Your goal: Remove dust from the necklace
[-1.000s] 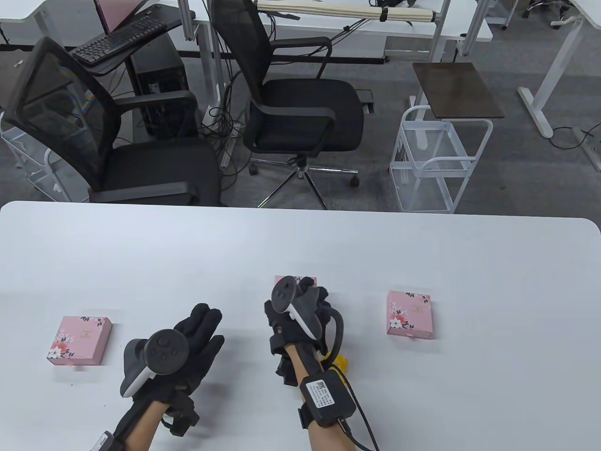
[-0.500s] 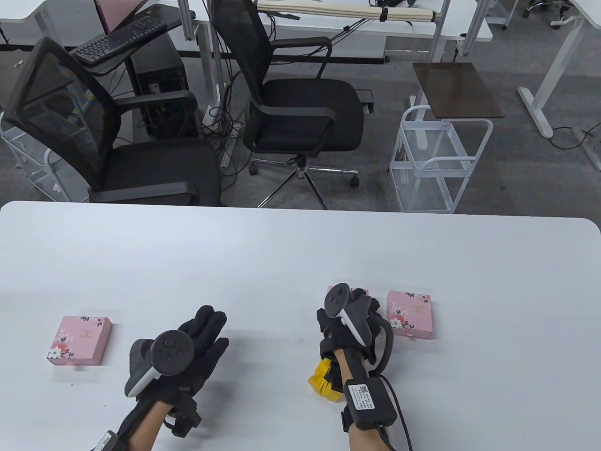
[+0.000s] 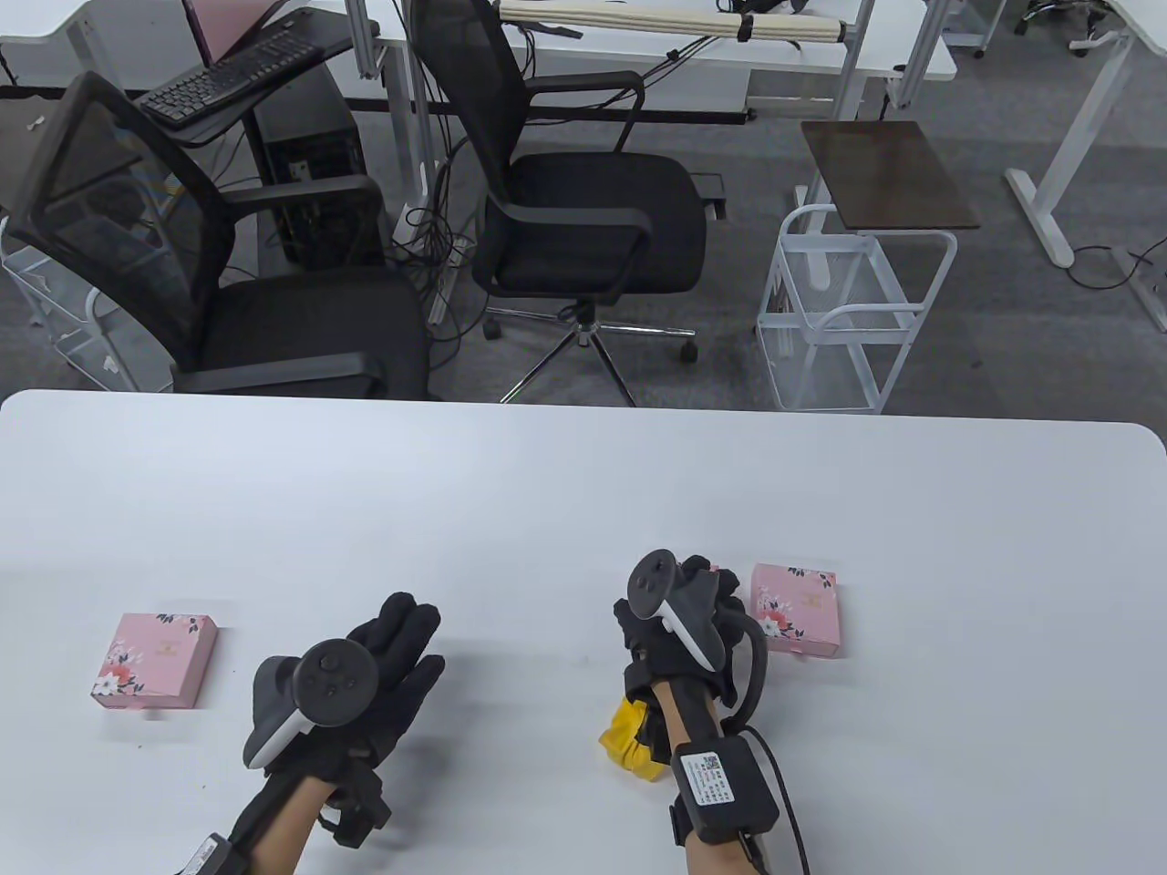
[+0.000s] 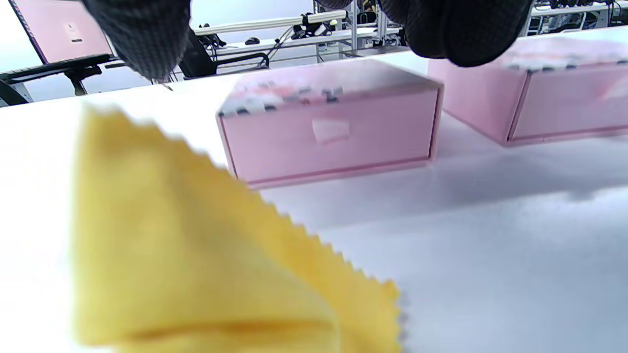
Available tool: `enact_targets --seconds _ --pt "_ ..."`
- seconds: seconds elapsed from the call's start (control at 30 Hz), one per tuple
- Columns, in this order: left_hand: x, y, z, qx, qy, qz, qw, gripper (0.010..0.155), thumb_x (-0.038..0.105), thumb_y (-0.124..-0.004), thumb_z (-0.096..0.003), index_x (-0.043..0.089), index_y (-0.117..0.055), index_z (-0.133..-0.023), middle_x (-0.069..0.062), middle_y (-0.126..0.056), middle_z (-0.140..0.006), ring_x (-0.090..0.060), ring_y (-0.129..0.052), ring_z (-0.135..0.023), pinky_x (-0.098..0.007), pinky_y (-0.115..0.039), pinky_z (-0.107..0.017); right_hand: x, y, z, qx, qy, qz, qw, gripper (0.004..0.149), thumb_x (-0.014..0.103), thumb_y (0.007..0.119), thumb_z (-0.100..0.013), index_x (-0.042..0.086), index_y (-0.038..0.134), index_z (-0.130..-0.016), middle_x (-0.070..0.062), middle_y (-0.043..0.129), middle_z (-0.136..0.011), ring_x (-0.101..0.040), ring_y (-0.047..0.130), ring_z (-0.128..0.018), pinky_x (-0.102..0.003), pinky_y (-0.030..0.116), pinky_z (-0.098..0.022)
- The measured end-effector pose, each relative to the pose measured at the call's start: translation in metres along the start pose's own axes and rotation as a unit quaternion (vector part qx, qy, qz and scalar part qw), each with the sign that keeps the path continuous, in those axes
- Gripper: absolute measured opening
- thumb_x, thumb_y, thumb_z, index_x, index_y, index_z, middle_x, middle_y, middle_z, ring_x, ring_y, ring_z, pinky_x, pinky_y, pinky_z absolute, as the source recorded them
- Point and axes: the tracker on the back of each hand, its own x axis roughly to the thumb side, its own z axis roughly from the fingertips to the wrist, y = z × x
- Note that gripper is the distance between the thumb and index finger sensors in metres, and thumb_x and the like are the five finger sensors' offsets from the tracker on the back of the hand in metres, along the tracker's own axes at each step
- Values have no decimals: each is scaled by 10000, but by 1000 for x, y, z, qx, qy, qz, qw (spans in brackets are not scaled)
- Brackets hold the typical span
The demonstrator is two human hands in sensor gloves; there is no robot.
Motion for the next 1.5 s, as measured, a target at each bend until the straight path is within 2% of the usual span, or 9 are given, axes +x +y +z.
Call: enact_targets --seconds 0.2,0.43,0.6,0.77,0.87,1.0,1.17,1.3,1.5 --pt "-9 6 1 11 18 11 1000 607 507 -587 -622 285 -458 -1171 -48 -334 -1263 -366 -438 -1076 -565 -524 -770 -1 -21 41 -56 -53 -26 997 927 530 694 -660 -120 242 -1141 -509 266 -1101 -721 503 -901 -701 553 -672" --pt "-30 24 4 66 92 3 994 645 551 -615 -612 286 -457 -1177 -45 -344 -1270 -408 -375 -1088 -596 -466 -782 -23 -18 93 -120 -114 -71 984 863 513 691 -664 -97 318 -1146 -473 345 -1112 -689 558 -897 -680 586 -665" --pt "-59 40 1 92 166 -58 980 692 579 -632 -600 288 -405 -1186 -64 -296 -1274 -409 -317 -1103 -606 -427 -794 -36 -8 99 -123 -115 -97 981 842 509 694 -662 -85 344 -1146 -461 372 -1112 -685 570 -893 -677 592 -661" --pt "-106 59 1 58 267 -152 950 723 605 -611 -600 286 -347 -1192 -63 -236 -1274 -417 -286 -1105 -605 -412 -796 -41 -4 99 -116 -110 -109 981 829 507 687 -664 -75 350 -1148 -455 380 -1114 -689 567 -893 -680 590 -661" --pt "-134 69 4 31 326 -157 932 749 624 -596 -600 284 -297 -1197 -71 -179 -1271 -429 -242 -1103 -611 -382 -800 -40 -4 101 -122 -114 -106 980 816 504 686 -663 -66 361 -1149 -452 385 -1115 -687 569 -894 -679 591 -661" --pt "-165 77 14 52 383 -161 908 766 633 -600 -595 284 -276 -1196 -119 -148 -1261 -436 -213 -1103 -622 -358 -797 -38 -4 103 -125 -119 -101 980 803 502 683 -664 -56 372 -1150 -447 388 -1118 -689 567 -894 -680 591 -661" --pt "-190 76 22 -5 455 -156 877 819 668 -567 -600 285 -139 -1185 -163 9 -1221 -527 -103 -1071 -648 -281 -787 -37 -3 103 -125 -122 -95 980 788 498 678 -666 -47 382 -1151 -442 391 -1120 -686 574 -891 -679 591 -661" --pt "-200 71 26 -45 474 -131 870 813 703 -491 -595 305 -85 -1175 -203 32 -1206 -589 -89 -1048 -662 -275 -778 -37 -3 103 -124 -124 -99 980 767 495 674 -668 -33 400 -1152 -437 393 -1120 -681 569 -893 -674 589 -663" --pt "-198 67 24 -27 440 -137 887 780 666 -504 -590 245 -252 -1197 -207 -327 -1263 -499 -353 -1113 -662 -423 -774 -37 -2 102 -122 -127 -103 979 755 494 672 -669 -27 414 -1151 -433 395 -1120 -674 571 -894 -670 591 -662"
